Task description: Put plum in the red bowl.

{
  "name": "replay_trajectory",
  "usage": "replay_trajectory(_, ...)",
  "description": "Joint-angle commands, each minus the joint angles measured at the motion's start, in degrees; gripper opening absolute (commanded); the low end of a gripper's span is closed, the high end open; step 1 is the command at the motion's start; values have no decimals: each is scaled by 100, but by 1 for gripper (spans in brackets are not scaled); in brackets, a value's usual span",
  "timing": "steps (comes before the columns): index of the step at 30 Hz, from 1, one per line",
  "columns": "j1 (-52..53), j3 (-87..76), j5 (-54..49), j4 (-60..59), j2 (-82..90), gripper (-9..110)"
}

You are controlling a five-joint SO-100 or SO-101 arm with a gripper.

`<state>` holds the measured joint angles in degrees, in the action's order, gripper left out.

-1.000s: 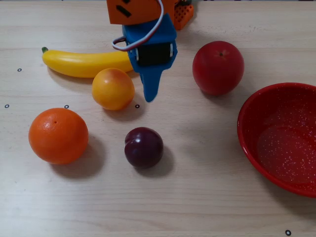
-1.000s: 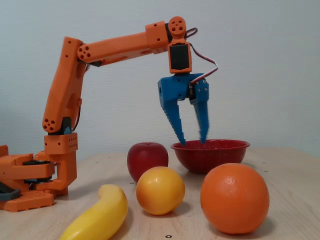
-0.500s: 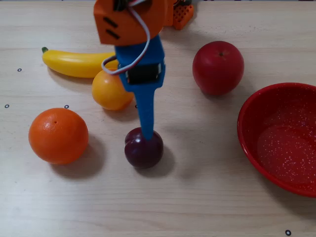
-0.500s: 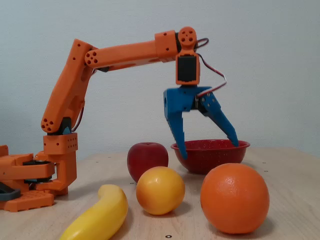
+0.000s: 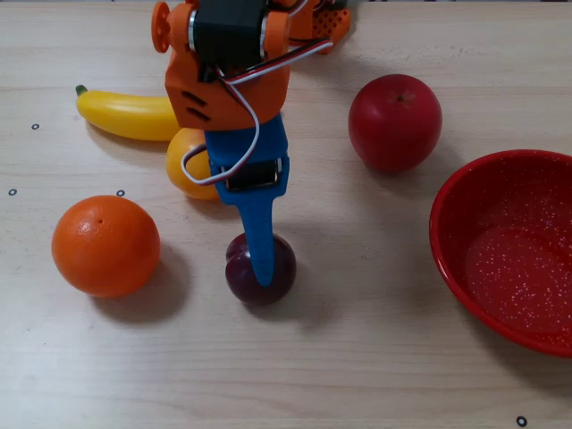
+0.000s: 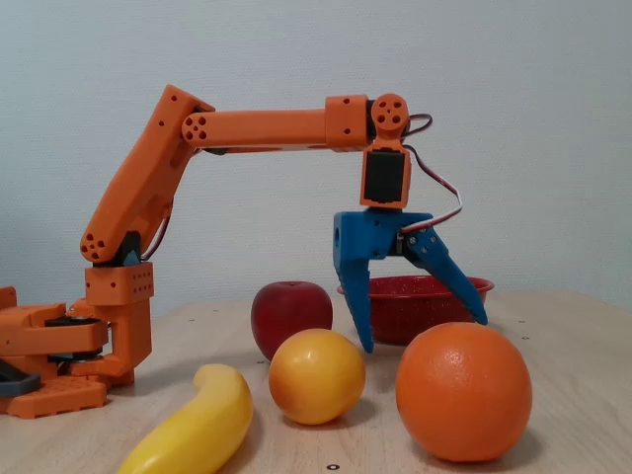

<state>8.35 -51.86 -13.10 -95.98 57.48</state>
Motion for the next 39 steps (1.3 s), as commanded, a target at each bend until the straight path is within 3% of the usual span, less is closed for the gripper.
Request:
replay_trajectory(1,26,606,-193,255,237,49)
replay_trajectory(12,44,756,-483,721,-123,49)
replay_trajectory(39,18,791,-1002,519,-325,49)
